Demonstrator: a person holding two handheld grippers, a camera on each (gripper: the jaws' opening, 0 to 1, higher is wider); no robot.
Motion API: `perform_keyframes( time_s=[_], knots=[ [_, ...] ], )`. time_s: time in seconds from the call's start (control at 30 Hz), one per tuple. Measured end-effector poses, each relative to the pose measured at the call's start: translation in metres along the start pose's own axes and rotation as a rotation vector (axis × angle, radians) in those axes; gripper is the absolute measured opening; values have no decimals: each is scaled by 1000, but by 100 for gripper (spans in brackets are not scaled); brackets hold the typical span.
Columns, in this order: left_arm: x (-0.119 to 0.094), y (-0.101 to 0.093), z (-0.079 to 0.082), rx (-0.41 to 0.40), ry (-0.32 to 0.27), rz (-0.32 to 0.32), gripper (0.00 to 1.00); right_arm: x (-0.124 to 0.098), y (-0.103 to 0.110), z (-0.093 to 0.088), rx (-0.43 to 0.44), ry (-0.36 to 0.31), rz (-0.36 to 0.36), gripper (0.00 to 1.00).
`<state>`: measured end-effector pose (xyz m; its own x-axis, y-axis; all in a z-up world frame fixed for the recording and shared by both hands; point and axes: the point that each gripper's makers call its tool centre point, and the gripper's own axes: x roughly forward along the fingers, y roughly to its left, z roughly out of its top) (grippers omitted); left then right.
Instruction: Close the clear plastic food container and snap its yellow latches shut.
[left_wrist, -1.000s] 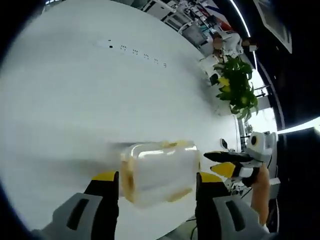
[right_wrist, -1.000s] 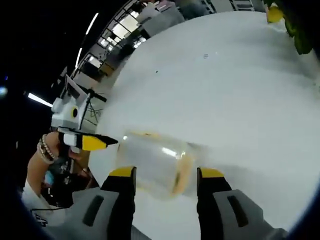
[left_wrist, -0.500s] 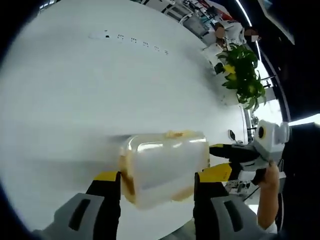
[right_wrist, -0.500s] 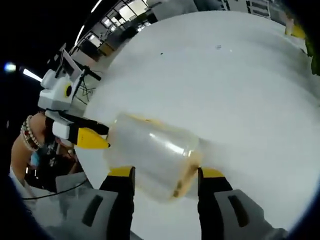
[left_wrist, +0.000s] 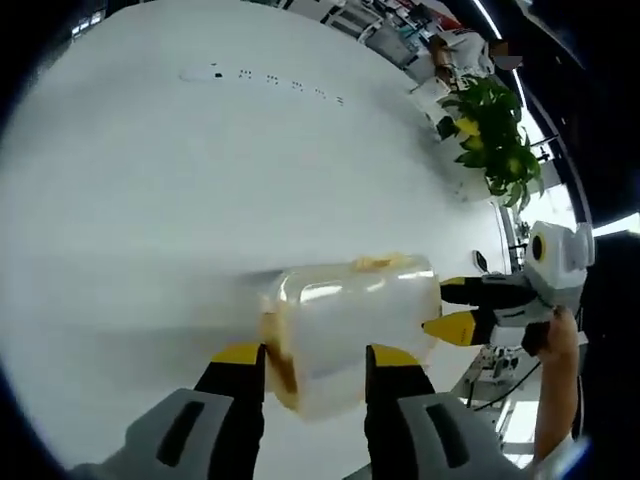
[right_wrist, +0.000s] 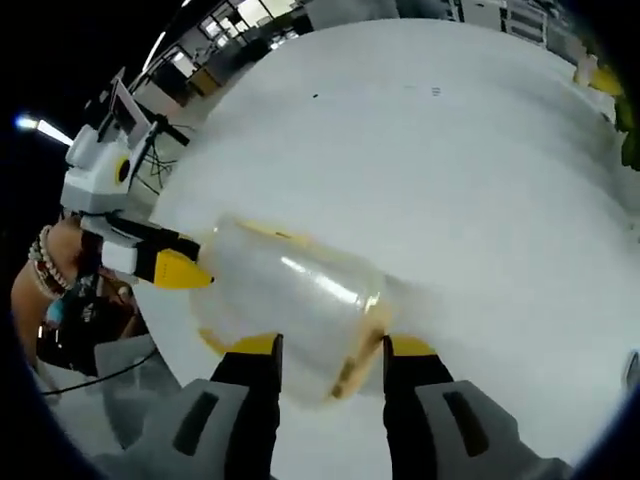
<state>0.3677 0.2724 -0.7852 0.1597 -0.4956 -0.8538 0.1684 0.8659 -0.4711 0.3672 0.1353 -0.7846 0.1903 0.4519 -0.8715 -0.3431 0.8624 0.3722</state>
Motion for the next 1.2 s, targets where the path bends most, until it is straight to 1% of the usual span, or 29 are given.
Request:
perform_keyframes(
  time_s=[0.17,0.37,0.6,0.8,0.9,0.97,1.03,1.2],
  knots=[
    [1,2,0,19,4,30,29,1,0,0,-3,10,-1,36],
    [2,1,1,21,14,43,29,0,0,-1,-3,15,-3,36],
    [3,1,1,0,22,43,27,1,1,-2,6,25,-8,35],
    [3,1,1,1,27,44,26,2,3,-2,16,37,-18,34],
    [3,1,0,-1,23,43,25,3,3,-2,37,28,-14,34],
    [4,2,0,-24,24,36,24,3,3,-2,36,38,-17,34],
    [4,1,0,-7,23,38,24,3,3,-2,34,46,-21,34],
    [5,2,0,-14,28,38,23,3,2,-2,37,53,-24,34]
  ],
)
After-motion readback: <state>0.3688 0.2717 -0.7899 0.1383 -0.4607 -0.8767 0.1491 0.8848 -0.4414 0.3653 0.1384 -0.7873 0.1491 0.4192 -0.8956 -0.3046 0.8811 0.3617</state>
